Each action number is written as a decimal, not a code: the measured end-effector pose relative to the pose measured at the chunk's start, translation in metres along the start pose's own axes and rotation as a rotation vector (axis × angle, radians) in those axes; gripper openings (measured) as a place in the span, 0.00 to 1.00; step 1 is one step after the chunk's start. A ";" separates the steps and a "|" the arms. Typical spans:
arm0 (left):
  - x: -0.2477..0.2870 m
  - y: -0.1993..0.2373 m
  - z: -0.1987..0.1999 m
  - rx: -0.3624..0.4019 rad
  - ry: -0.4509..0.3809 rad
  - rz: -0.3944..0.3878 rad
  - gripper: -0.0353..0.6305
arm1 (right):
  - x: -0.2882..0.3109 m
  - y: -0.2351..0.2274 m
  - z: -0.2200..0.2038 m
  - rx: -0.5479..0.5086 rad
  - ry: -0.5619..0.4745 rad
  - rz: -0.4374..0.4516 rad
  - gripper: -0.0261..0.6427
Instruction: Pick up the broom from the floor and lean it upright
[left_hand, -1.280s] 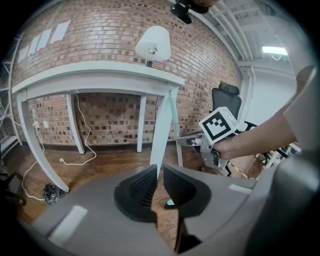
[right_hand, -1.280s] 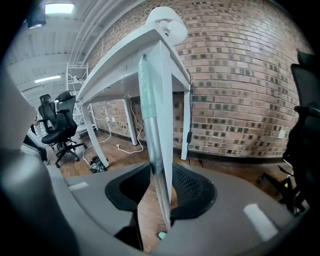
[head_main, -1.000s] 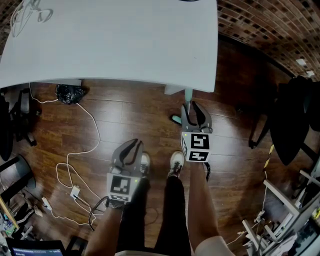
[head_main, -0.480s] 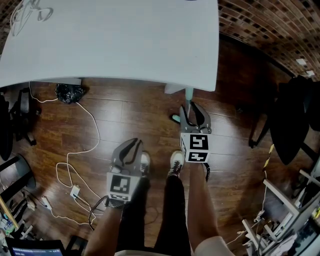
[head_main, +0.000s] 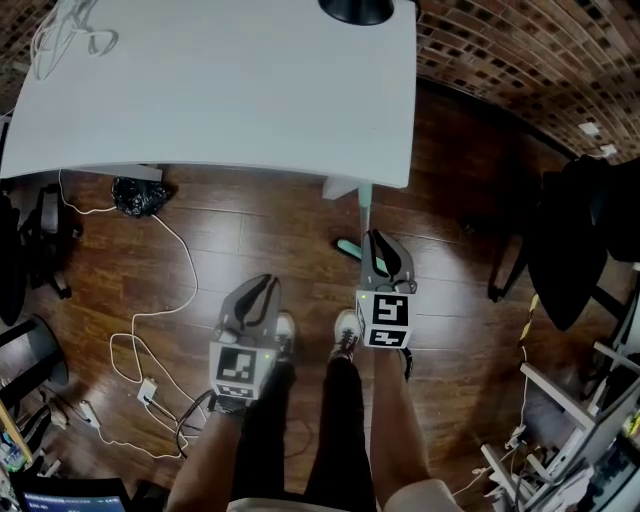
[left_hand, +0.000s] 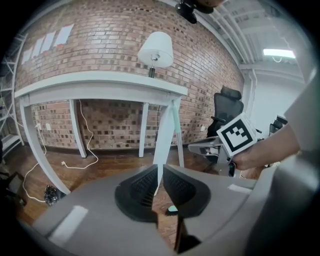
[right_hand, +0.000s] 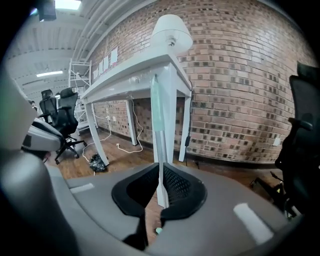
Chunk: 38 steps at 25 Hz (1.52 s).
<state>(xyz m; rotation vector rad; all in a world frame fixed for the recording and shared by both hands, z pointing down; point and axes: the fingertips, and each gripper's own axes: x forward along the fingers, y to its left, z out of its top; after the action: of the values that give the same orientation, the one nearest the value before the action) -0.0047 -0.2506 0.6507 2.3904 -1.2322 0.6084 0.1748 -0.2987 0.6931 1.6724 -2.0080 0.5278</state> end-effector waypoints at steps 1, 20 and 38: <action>-0.001 0.000 0.004 -0.001 -0.004 0.004 0.10 | -0.006 0.002 0.002 -0.003 -0.003 0.000 0.07; -0.150 -0.034 0.188 0.072 -0.166 -0.003 0.09 | -0.242 0.001 0.148 -0.007 -0.155 -0.038 0.06; -0.326 -0.022 0.286 0.188 -0.432 0.041 0.08 | -0.422 0.080 0.287 -0.081 -0.466 -0.086 0.06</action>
<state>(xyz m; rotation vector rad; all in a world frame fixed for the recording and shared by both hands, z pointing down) -0.0991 -0.1690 0.2347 2.7588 -1.4519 0.2287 0.1256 -0.1095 0.2149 1.9542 -2.2183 0.0193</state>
